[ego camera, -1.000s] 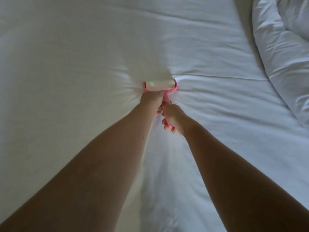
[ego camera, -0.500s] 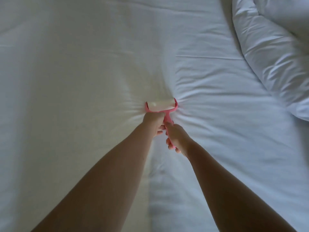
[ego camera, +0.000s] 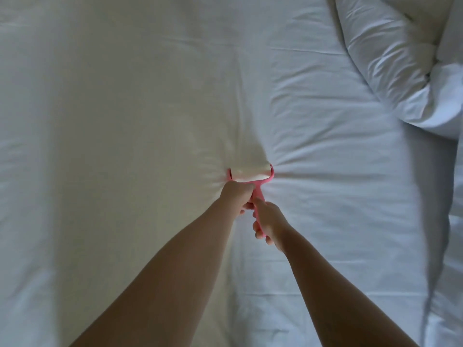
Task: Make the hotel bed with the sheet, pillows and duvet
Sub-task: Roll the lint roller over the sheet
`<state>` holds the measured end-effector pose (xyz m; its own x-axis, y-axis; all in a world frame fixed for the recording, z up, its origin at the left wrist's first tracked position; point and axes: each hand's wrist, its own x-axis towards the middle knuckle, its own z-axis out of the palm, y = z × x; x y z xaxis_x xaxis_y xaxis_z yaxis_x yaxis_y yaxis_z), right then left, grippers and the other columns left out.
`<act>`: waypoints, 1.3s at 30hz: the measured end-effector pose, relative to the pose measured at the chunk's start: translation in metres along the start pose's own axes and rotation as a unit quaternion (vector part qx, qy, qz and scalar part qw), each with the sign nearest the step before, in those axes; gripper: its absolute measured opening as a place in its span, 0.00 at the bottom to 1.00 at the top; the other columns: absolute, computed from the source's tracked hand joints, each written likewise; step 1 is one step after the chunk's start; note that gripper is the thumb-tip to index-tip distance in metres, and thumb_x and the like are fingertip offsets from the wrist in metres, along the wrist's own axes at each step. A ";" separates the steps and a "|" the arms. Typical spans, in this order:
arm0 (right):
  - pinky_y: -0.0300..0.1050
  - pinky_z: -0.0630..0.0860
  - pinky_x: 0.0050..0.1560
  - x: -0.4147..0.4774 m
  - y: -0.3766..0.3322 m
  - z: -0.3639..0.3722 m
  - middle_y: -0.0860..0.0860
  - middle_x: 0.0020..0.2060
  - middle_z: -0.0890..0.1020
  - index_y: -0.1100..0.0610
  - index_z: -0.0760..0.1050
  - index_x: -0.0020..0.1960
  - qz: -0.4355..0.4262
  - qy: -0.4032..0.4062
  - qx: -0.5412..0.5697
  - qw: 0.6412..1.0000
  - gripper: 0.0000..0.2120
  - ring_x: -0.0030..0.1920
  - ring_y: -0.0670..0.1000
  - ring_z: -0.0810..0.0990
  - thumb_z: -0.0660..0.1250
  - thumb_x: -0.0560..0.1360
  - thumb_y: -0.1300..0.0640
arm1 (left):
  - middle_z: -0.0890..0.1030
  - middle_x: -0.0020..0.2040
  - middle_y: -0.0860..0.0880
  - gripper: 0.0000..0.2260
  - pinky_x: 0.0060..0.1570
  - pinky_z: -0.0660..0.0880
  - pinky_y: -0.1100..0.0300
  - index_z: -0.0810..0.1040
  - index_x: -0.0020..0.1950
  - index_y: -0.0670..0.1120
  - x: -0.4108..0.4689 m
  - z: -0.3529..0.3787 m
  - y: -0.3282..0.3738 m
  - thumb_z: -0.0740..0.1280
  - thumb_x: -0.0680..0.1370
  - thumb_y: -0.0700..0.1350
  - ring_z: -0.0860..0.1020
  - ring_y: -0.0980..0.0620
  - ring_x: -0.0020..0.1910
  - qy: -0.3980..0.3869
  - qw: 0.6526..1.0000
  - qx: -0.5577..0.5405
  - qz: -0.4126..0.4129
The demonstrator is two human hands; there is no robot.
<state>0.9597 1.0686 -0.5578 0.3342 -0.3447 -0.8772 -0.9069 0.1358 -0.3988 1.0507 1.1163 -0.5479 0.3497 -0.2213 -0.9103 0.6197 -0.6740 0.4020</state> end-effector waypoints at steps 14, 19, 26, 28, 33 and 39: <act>0.35 0.56 0.24 -0.058 0.101 0.025 0.50 0.27 0.68 0.58 0.75 0.60 0.044 -0.011 0.063 0.997 0.28 0.21 0.47 0.63 0.50 0.78 0.38 | 0.80 0.30 0.49 0.10 0.35 0.68 0.60 0.77 0.40 0.45 -0.046 0.027 -0.098 0.64 0.74 0.51 0.82 0.50 0.32 0.000 0.999 0.049 0.004; 0.36 0.56 0.23 -0.070 0.131 0.034 0.49 0.24 0.67 0.60 0.75 0.61 0.037 0.000 0.077 0.996 0.28 0.20 0.47 0.62 0.52 0.77 0.39 | 0.85 0.37 0.46 0.12 0.38 0.72 0.59 0.80 0.47 0.44 -0.058 0.036 -0.128 0.64 0.74 0.52 0.84 0.49 0.38 0.001 0.998 0.055 0.018; 0.34 0.55 0.22 -0.105 0.188 0.056 0.50 0.25 0.67 0.61 0.74 0.61 0.033 0.004 0.090 0.995 0.31 0.21 0.47 0.61 0.52 0.77 0.36 | 0.79 0.29 0.49 0.10 0.47 0.72 0.56 0.75 0.37 0.45 -0.089 0.048 -0.186 0.61 0.76 0.47 0.83 0.46 0.38 -0.026 0.997 0.064 0.033; 0.34 0.55 0.22 -0.116 0.208 0.064 0.49 0.25 0.66 0.61 0.73 0.62 0.041 0.001 0.096 0.995 0.32 0.21 0.47 0.60 0.52 0.77 0.36 | 0.81 0.32 0.48 0.09 0.47 0.72 0.55 0.76 0.39 0.45 -0.097 0.053 -0.207 0.61 0.75 0.47 0.84 0.46 0.42 -0.031 0.997 0.064 0.019; 0.34 0.54 0.21 -0.135 0.245 0.074 0.49 0.24 0.66 0.61 0.73 0.62 0.061 0.000 0.102 0.993 0.33 0.20 0.46 0.59 0.50 0.77 0.34 | 0.84 0.36 0.48 0.10 0.49 0.73 0.55 0.77 0.39 0.46 -0.112 0.066 -0.244 0.63 0.75 0.50 0.85 0.48 0.43 -0.043 0.997 0.062 0.012; 0.35 0.57 0.22 -0.149 0.269 0.075 0.49 0.23 0.69 0.59 0.75 0.59 0.060 0.002 0.071 0.996 0.33 0.18 0.46 0.62 0.49 0.77 0.32 | 0.86 0.44 0.46 0.15 0.47 0.72 0.55 0.81 0.53 0.41 -0.124 0.075 -0.271 0.65 0.74 0.51 0.85 0.50 0.42 -0.033 0.999 0.040 0.006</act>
<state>0.6850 1.2266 -0.5541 0.2249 -0.3218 -0.9197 -0.8944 0.3063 -0.3259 0.7866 1.2735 -0.5518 0.3073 -0.2742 -0.9113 0.5564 -0.7250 0.4058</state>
